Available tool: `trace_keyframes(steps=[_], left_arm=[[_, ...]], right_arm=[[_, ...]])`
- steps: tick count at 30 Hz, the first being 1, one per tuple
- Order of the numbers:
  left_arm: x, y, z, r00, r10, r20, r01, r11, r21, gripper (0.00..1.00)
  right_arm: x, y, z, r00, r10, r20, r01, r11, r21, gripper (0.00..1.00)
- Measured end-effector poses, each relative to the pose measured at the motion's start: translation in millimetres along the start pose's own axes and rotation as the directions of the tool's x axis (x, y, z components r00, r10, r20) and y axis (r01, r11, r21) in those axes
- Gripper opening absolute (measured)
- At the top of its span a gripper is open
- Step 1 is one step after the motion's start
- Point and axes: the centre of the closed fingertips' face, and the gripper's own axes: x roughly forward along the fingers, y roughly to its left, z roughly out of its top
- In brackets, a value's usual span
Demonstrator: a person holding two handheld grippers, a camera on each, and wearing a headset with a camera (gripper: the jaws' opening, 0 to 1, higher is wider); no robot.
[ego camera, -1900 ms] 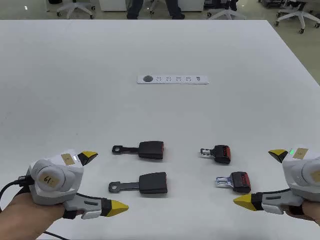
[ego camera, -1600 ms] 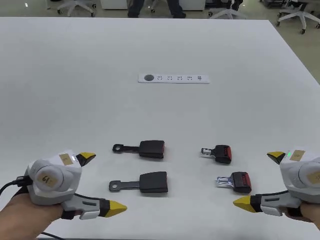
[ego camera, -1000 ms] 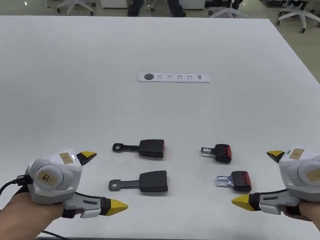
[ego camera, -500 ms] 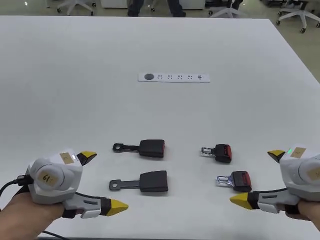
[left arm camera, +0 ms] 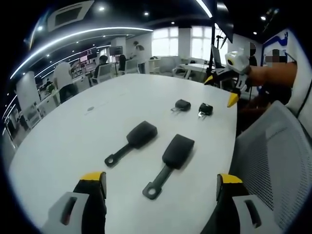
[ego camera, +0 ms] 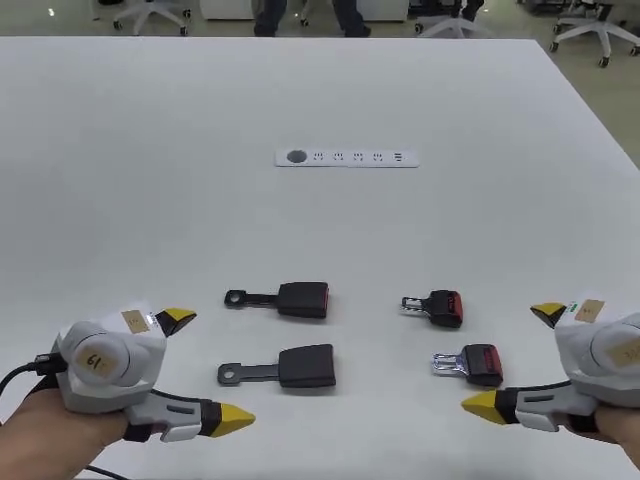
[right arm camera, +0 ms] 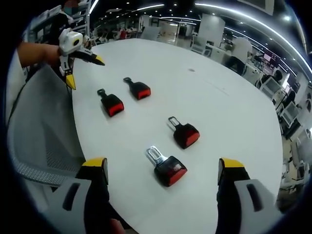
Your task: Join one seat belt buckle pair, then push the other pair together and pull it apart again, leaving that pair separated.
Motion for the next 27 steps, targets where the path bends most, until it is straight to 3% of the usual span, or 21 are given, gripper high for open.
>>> trace_keyframes(steps=[6, 10, 27], left_arm=[[2.4, 0.6, 3.5, 1.0, -0.002, -0.009, 0.002, 1.0, 0.019, 0.92], [2.0, 2.4, -0.6, 0.9998, -0.003, -0.022, 0.004, 1.0, 0.026, 0.89], [0.0, 3.3, 3.1, 0.9991, -0.006, -0.043, 0.007, 0.999, 0.04, 0.94]], right_arm=[[2.6, -1.7, 3.9, 0.9999, 0.003, 0.012, -0.003, 1.0, -0.024, 0.89], [3.3, -3.3, 5.1, 0.9999, 0.006, 0.012, -0.006, 1.0, -0.013, 0.85], [4.3, -8.8, 16.6, 1.0, 0.006, 0.001, -0.006, 1.0, -0.027, 0.94]])
